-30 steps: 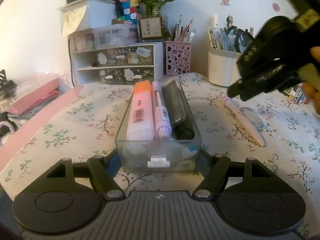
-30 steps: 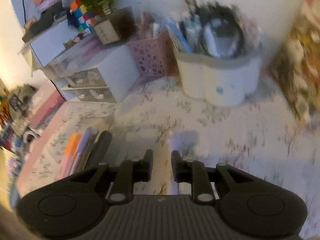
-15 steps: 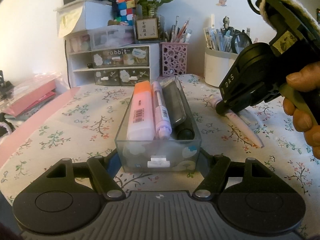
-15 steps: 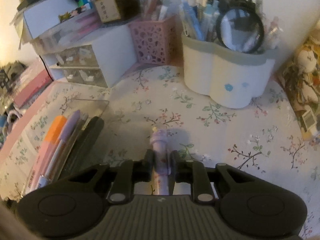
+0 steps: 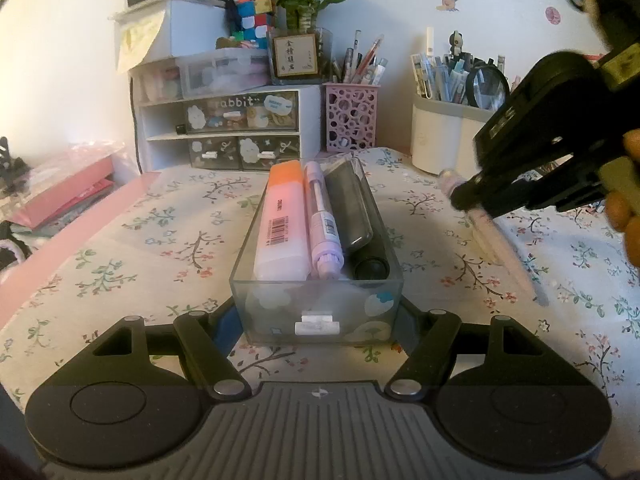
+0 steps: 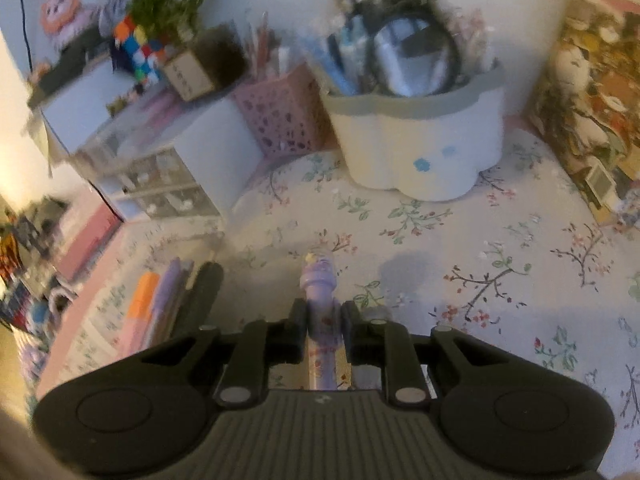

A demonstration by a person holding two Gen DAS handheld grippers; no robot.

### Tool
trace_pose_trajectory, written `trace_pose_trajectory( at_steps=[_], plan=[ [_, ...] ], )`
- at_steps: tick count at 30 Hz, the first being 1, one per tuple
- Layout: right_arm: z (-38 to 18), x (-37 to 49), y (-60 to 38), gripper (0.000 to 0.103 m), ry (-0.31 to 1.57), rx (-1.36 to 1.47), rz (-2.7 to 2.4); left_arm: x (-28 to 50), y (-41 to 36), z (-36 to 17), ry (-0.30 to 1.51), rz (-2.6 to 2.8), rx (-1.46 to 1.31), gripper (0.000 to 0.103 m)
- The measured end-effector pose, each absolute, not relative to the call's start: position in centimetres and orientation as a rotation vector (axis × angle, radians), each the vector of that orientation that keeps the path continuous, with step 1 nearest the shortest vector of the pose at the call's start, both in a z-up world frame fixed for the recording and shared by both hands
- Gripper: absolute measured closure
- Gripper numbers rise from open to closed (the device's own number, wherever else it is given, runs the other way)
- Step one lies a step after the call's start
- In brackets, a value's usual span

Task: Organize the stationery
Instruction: 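Grasp the pink-and-white pen on the cloth with the right tool, then carry the pink-and-white pen into the clear box and release it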

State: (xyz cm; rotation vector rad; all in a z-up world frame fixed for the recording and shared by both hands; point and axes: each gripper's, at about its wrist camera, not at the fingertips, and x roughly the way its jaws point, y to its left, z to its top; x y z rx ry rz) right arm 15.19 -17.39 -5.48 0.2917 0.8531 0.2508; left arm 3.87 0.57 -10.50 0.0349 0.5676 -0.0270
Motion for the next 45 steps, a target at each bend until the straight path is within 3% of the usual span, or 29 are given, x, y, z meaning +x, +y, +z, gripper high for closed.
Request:
trace_pose_trajectory(
  at_steps=[10, 45],
  plan=[
    [-4.7, 14.0, -19.1, 0.081, 0.796, 0.444, 0.284, 4.0, 0.5, -10.6, 0.562, -0.042, 0.033, 0.031],
    [-0.5, 12.0, -19.2, 0.081, 0.716, 0.571, 0.407, 4.0, 0.5, -10.7, 0.563, -0.048, 0.042, 0.031]
  ],
)
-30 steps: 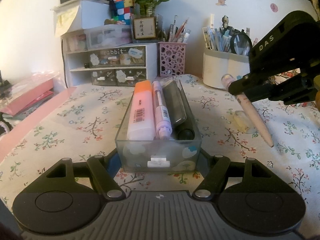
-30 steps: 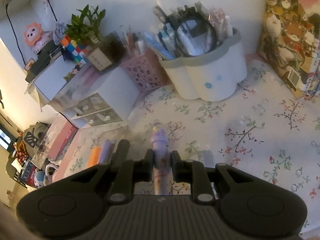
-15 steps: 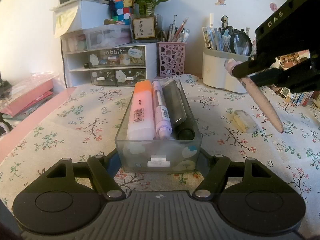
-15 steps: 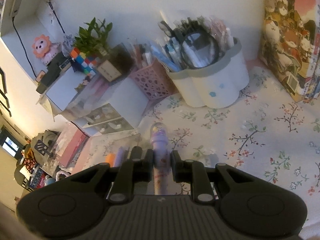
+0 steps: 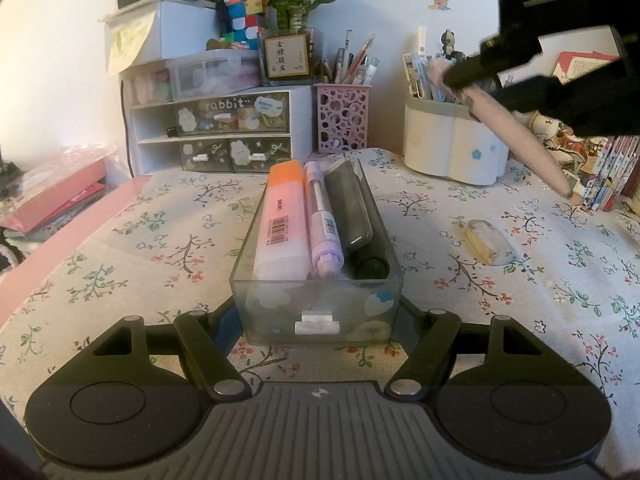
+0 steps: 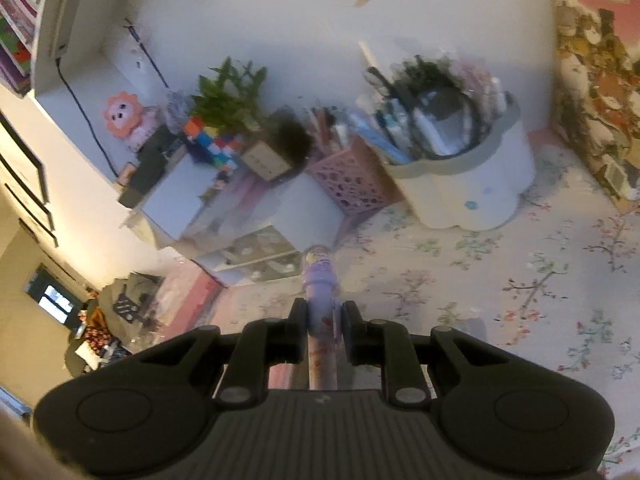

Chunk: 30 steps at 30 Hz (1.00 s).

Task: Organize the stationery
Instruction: 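Carry the pink-and-white pen into the clear box and release it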

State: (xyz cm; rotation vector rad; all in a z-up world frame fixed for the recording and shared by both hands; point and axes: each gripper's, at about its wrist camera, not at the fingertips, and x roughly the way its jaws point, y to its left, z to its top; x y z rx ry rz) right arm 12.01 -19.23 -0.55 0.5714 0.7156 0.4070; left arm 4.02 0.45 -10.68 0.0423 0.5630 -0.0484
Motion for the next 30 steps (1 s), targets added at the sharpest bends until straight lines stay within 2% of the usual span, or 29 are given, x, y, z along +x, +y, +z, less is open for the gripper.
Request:
trace_pose_trajectory(
  at_steps=[14, 20, 30],
  plan=[
    [-1.0, 13.8, -15.7, 0.081, 0.768, 0.623, 0.485, 4.1, 0.2, -10.6, 0.563, -0.060, 0.051, 0.031],
    [-2.7, 15.5, -13.7, 0.081, 0.845, 0.608, 0.397, 4.1, 0.2, -10.6, 0.563, -0.062, 0.050, 0.031],
    [-2.8, 15.8, -12.7, 0.079, 0.852, 0.534, 0.359, 4.1, 0.2, -10.6, 0.563, -0.064, 0.050, 0.031]
  ],
)
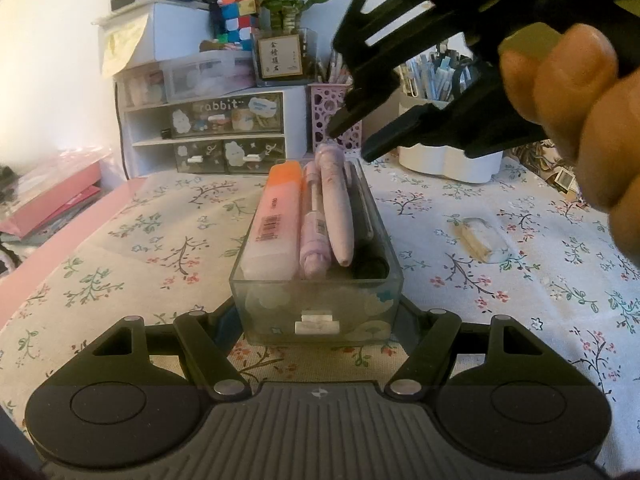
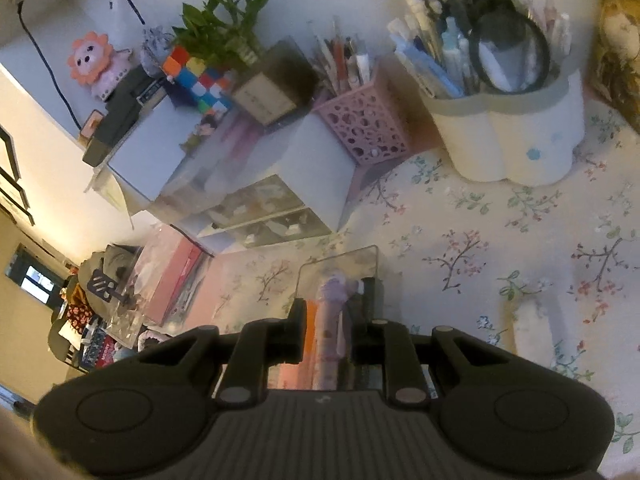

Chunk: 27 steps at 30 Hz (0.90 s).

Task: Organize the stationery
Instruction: 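Carry the pink-and-white pen into the clear box and release it, then move the right tool to the small translucent yellow eraser and grasp it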

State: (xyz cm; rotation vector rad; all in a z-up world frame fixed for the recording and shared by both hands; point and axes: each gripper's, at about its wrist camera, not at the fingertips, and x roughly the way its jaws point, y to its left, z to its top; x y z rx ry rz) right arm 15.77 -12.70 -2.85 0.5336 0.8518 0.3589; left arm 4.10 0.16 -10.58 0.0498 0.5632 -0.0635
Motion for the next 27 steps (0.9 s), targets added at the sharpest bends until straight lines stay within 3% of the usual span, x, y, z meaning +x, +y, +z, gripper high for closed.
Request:
trace_pose_trajectory(
  at_steps=[12, 16, 27],
  plan=[
    [-4.3, 13.5, -23.0, 0.078, 0.747, 0.639, 0.151, 4.1, 0.2, -10.6, 0.563, -0.065, 0.050, 0.031],
    [-5.2, 12.1, -23.8, 0.065, 0.738, 0.518, 0.090, 4.1, 0.1, -10.6, 0.563, -0.069, 0.050, 0.031],
    [-7.1, 10.0, -18.9, 0.061, 0.720, 0.181, 0.202, 4.1, 0.1, -10.6, 0.563, -0.069, 0.050, 0.031]
  ],
)
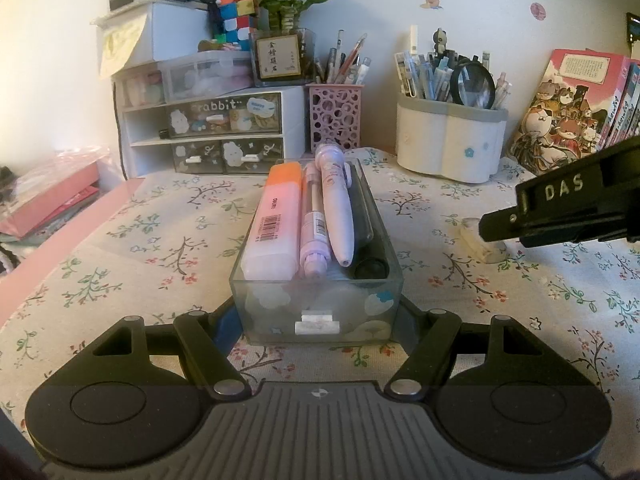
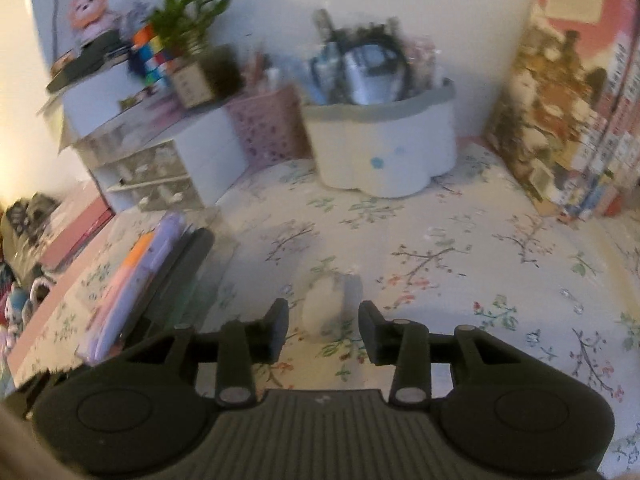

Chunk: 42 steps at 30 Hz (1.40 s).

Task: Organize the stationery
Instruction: 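Move the right tool to the small translucent yellow eraser and grasp it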

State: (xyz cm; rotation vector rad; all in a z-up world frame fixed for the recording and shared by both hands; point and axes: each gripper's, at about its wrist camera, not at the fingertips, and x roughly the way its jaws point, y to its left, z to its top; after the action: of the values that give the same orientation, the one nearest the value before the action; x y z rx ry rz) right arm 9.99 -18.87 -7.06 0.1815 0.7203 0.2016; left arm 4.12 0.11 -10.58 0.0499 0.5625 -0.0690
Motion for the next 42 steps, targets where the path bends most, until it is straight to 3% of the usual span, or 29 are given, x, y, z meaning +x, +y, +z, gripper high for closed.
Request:
trace_pose_trajectory(
  at_steps=[17, 42],
  plan=[
    [-8.4, 10.0, -16.4, 0.063, 0.711, 0.017, 0.180, 4.1, 0.1, -10.6, 0.562, -0.069, 0.050, 0.031],
    [-6.0, 9.0, -17.9, 0.064, 0.674, 0.112, 0.197, 4.2, 0.1, -10.6, 0.563, -0.070, 0.049, 0.031]
  ],
)
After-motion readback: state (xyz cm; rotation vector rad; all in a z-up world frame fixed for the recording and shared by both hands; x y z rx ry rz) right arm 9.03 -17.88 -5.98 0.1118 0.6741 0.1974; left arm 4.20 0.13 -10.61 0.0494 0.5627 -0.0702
